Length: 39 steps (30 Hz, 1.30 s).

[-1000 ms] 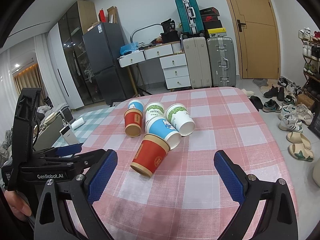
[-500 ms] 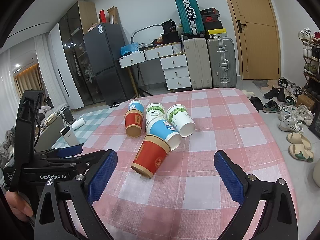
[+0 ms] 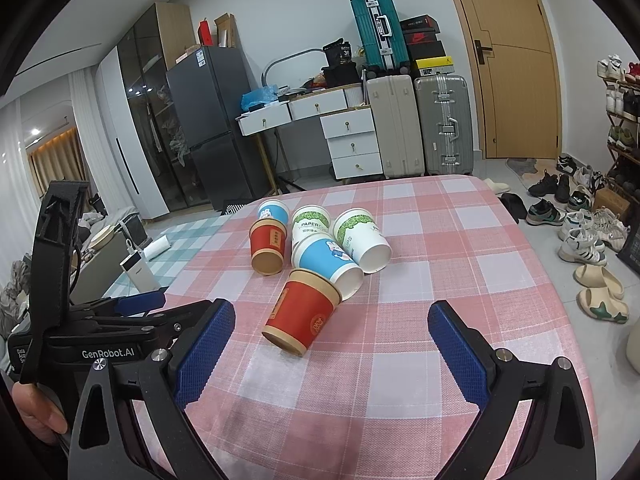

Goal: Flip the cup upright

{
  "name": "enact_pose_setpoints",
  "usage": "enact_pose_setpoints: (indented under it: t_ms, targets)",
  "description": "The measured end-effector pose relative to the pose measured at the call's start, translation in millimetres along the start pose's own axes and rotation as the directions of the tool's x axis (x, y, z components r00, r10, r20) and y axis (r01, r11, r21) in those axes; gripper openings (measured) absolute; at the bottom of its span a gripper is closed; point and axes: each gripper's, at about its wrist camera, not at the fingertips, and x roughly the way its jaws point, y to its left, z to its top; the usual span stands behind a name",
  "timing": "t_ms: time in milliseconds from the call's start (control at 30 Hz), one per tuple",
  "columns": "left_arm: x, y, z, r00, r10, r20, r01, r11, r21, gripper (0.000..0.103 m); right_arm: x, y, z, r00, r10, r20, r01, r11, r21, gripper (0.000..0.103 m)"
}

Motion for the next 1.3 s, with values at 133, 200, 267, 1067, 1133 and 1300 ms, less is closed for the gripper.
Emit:
enact_pose_setpoints:
  t_ms: [133,200,267,1067,1133,1300]
  targets:
    - [0,0,-1,1.0,0.006,0.002,-0.006,1.0,0.003,0.102,-1,1,0,1.0,0.001,-0.001,-0.001,1.0,0.0,0.099]
    - [1,0,-1,1.0,0.006,0.001,-0.006,1.0,0.004,0.102,-1,1,0,1.0,0.0,-0.001,0.0,1.0,0.0,0.099]
    - [1,1,-2,1.0,0.005,-0.002,-0.005,1.0,0.004,0.102,-1,1,0,1.0,0.002,-0.002,-0.002,1.0,0.0,0.099]
    - [114,-28,33,0.972,0.0,-0.233,0.018,0.997,0.078,0.102,28,-62,-9,0.998,-0.036,-0.057,0.043,0.992,0.118,0.101]
    - [132,-32,38,0.968,0.025,-0.249,-0.004,0.996,0.084,0.102,32,-70,-10,0.997,-0.033,-0.066,0.041,0.99,0.135,0.101]
    - [168,-44,44,0.947,0.05,-0.317,-0.014,0.993,0.115,0.102,42,-86,-12,0.996,-0.033,-0.086,0.047,0.985,0.167,0.102]
